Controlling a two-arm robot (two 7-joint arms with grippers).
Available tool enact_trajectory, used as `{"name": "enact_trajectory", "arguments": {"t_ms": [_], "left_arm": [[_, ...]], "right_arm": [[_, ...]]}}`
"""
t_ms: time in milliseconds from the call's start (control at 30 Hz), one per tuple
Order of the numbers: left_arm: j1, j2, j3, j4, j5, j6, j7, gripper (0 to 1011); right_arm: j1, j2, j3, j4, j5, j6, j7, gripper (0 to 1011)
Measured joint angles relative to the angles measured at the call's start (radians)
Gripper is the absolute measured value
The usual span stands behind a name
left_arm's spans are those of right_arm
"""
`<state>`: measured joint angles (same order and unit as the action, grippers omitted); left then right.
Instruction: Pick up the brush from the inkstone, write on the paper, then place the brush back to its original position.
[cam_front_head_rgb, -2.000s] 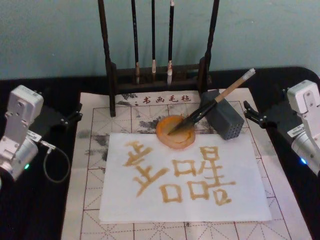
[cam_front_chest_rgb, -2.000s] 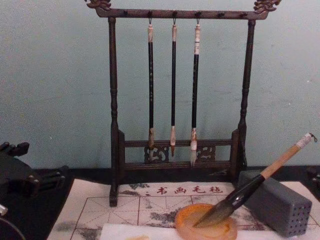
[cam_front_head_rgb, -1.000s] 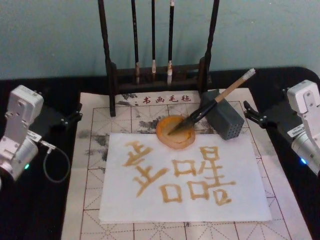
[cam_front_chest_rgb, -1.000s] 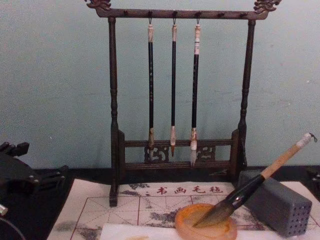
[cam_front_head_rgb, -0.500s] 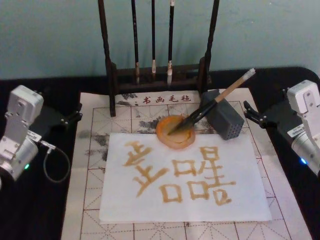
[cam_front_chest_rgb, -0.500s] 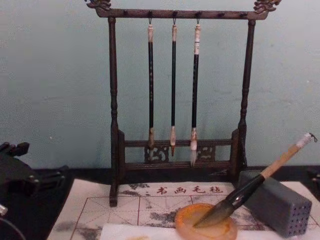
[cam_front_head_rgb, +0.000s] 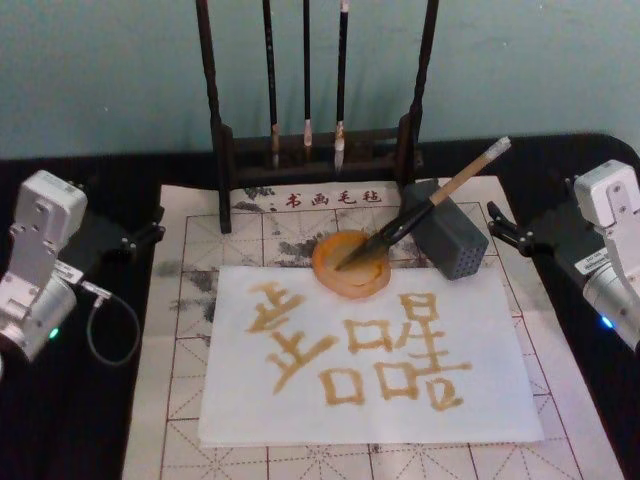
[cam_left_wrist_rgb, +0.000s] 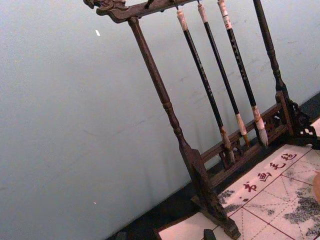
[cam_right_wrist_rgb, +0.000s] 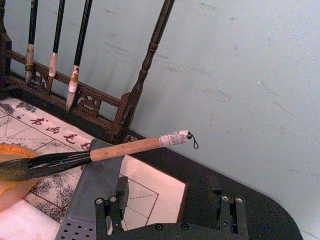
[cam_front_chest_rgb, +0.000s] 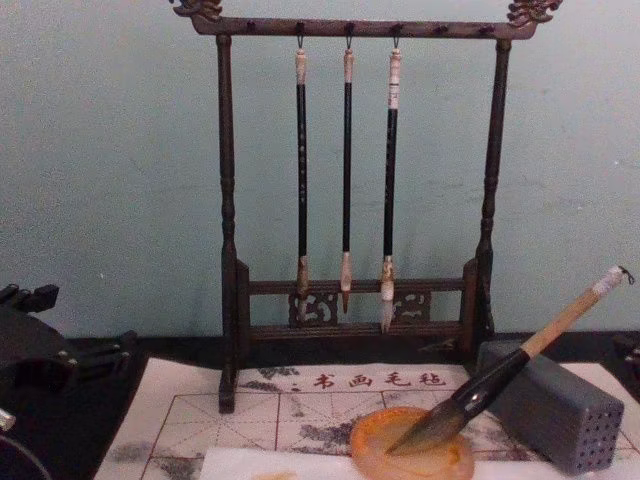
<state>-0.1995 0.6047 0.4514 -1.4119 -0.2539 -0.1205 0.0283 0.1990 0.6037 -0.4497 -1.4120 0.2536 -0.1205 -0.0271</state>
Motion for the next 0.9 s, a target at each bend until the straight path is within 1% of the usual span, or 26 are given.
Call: {"name": "enact_trajectory", "arguments": {"t_ms": [133, 200, 433, 467, 500, 533, 633, 667, 767, 800, 867, 900], "left_arm": [[0.0, 0.0, 0.0, 0.0, 0.0, 0.0, 0.0, 1001], [0.0, 0.0, 0.0, 0.0, 0.0, 0.0, 0.0, 1001], [0.0, 0.0, 0.0, 0.0, 0.0, 0.0, 0.0, 1001], [0.0, 0.0, 0.0, 0.0, 0.0, 0.0, 0.0, 1001], [0.0, 0.0, 0.0, 0.0, 0.0, 0.0, 0.0, 1001], [0.0, 0.0, 0.0, 0.0, 0.0, 0.0, 0.0, 1001], [0.0, 0.0, 0.0, 0.0, 0.0, 0.0, 0.0, 1001], [0.0, 0.0, 0.0, 0.0, 0.0, 0.0, 0.0, 1001], [0.0, 0.0, 0.0, 0.0, 0.0, 0.0, 0.0, 1001], [0.0, 0.0, 0.0, 0.0, 0.0, 0.0, 0.0, 1001], [0.0, 0.0, 0.0, 0.0, 0.0, 0.0, 0.0, 1001], [0.0, 0.0, 0.0, 0.0, 0.0, 0.0, 0.0, 1001]], "right_arm": [[-0.003, -0.005, 0.011, 0.001, 0.005, 0.001, 0.014, 1002], [-0.007, -0.01, 0.023, 0.0, 0.02, 0.006, 0.031, 1002], [-0.028, -0.023, 0.064, -0.019, 0.103, 0.04, 0.098, 1002], [-0.034, -0.027, 0.077, -0.025, 0.134, 0.055, 0.119, 1002], [-0.037, -0.03, 0.083, -0.028, 0.15, 0.064, 0.13, 1002], [-0.041, -0.035, 0.097, -0.033, 0.184, 0.083, 0.152, 1002], [-0.046, -0.047, 0.118, -0.039, 0.238, 0.116, 0.184, 1002], [-0.048, -0.056, 0.133, -0.042, 0.276, 0.142, 0.204, 1002], [-0.049, -0.074, 0.155, -0.044, 0.336, 0.189, 0.23, 1002], [-0.049, -0.089, 0.171, -0.046, 0.376, 0.222, 0.244, 1002], [-0.049, -0.103, 0.186, -0.047, 0.411, 0.254, 0.253, 1002], [-0.047, -0.118, 0.198, -0.047, 0.441, 0.283, 0.257, 1002]]}}
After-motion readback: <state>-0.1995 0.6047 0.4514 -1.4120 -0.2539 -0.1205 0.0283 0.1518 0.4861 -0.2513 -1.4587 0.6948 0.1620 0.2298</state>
